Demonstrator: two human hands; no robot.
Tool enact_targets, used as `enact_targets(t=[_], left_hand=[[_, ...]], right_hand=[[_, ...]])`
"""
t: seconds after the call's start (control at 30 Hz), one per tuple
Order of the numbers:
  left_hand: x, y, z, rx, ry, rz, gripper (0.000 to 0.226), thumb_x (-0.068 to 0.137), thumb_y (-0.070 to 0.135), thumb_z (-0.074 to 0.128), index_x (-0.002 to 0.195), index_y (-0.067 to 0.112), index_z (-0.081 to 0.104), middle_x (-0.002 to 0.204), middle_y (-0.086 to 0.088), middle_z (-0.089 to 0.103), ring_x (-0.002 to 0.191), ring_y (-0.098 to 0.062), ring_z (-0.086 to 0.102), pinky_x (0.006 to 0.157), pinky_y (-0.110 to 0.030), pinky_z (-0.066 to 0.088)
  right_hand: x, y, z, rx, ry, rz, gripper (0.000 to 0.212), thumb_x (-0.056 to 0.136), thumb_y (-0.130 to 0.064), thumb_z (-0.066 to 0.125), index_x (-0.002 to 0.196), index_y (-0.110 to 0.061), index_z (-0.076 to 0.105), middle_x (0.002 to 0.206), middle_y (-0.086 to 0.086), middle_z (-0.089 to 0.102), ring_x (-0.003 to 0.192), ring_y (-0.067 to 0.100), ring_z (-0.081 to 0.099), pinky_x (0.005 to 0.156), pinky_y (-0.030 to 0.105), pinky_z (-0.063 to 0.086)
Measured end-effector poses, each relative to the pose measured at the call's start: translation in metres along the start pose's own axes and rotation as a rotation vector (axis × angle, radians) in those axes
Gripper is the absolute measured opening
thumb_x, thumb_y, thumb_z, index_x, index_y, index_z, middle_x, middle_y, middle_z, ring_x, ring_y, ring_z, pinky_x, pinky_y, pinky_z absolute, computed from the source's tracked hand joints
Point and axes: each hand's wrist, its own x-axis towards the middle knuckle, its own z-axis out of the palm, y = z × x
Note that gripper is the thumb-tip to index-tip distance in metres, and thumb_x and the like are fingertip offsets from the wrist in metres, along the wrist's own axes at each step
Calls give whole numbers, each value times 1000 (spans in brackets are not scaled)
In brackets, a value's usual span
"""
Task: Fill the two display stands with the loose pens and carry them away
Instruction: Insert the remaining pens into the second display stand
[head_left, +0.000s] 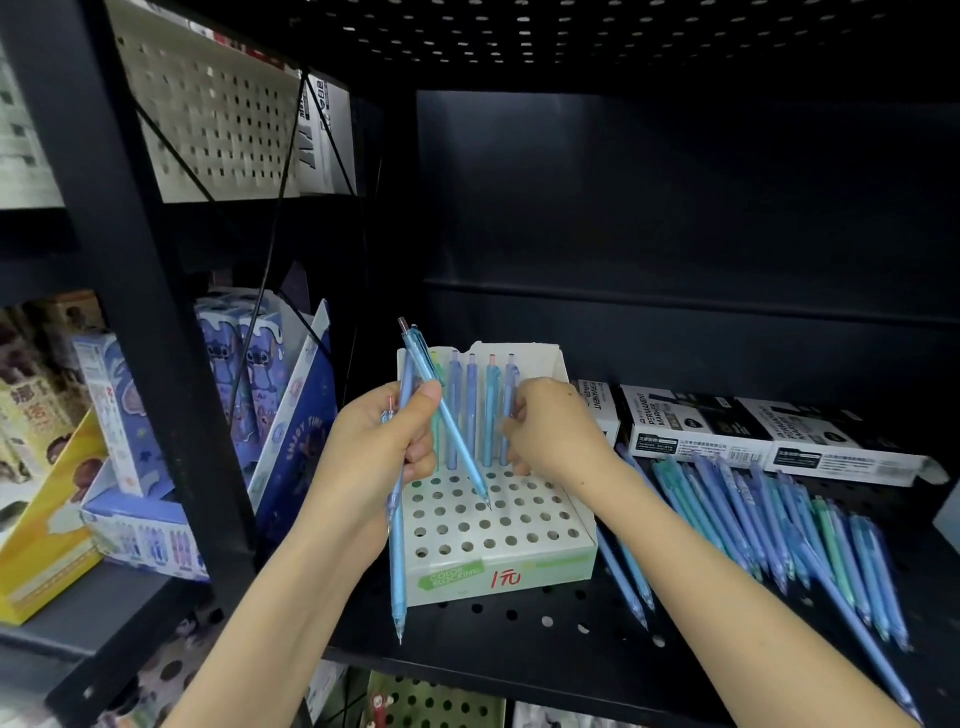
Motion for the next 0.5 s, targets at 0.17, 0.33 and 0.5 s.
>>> enact_targets(t=[0.17,0.33,0.5], left_hand=[[-2,1,2,-4,-25,-1,31,90,21,56,61,17,45,52,2,31,44,-8,26,37,-13,27],[-5,3,1,17,-37,7,33,91,20,55,61,16,43,53,1,31,44,-8,26,38,-13,27],[-8,4,3,65,-63,10,30,92,21,55,63,18,47,53,1,31,44,-8,26,40,-14,28]], right_hand=[[-2,6,2,117,23,22,26,94,-11,43,89,9,59,84,25,67,72,35,68,61,38,56],[-4,0,2,243,207,-36,29,95,-16,45,86,8,59,78,25,66,69,37,66,61,47,56],[-16,-5,-15,92,347,-93,31,95,-21,48,82,3,62,66,9,64,54,20,58,54,22,47]])
